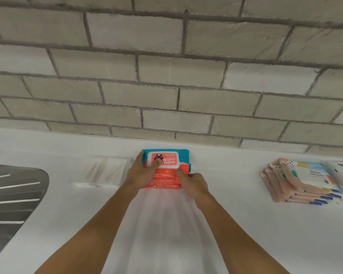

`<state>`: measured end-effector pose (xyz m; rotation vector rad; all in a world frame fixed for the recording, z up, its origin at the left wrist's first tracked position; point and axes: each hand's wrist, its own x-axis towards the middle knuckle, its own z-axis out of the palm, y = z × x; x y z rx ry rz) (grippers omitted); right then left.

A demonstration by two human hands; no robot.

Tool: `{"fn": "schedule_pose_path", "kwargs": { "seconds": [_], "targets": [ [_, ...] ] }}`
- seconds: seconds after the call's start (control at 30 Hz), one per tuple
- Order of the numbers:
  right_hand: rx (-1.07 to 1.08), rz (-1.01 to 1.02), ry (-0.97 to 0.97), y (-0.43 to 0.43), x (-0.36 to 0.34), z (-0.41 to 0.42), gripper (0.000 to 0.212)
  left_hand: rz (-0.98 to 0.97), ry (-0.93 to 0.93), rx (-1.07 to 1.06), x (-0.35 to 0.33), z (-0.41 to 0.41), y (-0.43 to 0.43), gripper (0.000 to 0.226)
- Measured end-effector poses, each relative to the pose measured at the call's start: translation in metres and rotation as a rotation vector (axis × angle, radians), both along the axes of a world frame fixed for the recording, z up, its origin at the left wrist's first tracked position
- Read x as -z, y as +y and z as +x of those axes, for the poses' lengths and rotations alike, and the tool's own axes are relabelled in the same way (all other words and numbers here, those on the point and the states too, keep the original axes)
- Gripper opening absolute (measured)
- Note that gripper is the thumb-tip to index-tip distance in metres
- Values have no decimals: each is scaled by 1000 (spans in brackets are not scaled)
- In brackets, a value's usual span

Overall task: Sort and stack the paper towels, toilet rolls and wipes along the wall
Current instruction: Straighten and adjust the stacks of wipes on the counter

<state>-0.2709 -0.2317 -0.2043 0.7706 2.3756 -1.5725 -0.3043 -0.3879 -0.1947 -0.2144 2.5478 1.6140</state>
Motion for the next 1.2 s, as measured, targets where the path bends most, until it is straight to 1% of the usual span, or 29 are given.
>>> {"fn": "schedule_pose_path", "kwargs": {
  "seconds": [0.2,0.33,0.53,0.7,0.77,0.87,1.0,1.07,1.2],
  "targets": [
    [-45,66,-50,-11,1,-5,44,18,-25,-15,-2,-3,-14,53],
    [-56,87,-73,-15,4,-6,47,-19,-21,36,-5,-1,-11,58],
    [-61,47,-74,-19,0,-2,53,-14,-23,72,-7,-1,-12,56],
    [-87,33,-70,-18,-2,1,58,21,-27,-1,-4,0,-16,64],
    [-77,24,-60,-18,-2,2,59,2,-41,-46,-5,1,-16,69],
    [-44,10,-22,-16,-2,3,55,4,-48,-77,-5,3,-17,70],
    [28,-28,16,-14,-3,4,68,32,-48,-100,-3,3,-20,72],
    [48,-29,14,-14,-4,7,71,26,-49,-106,-2,2,-22,72],
    [52,-31,81,-16,-10,13,65,-13,-47,-121,-2,3,-24,65]
  ]
}}
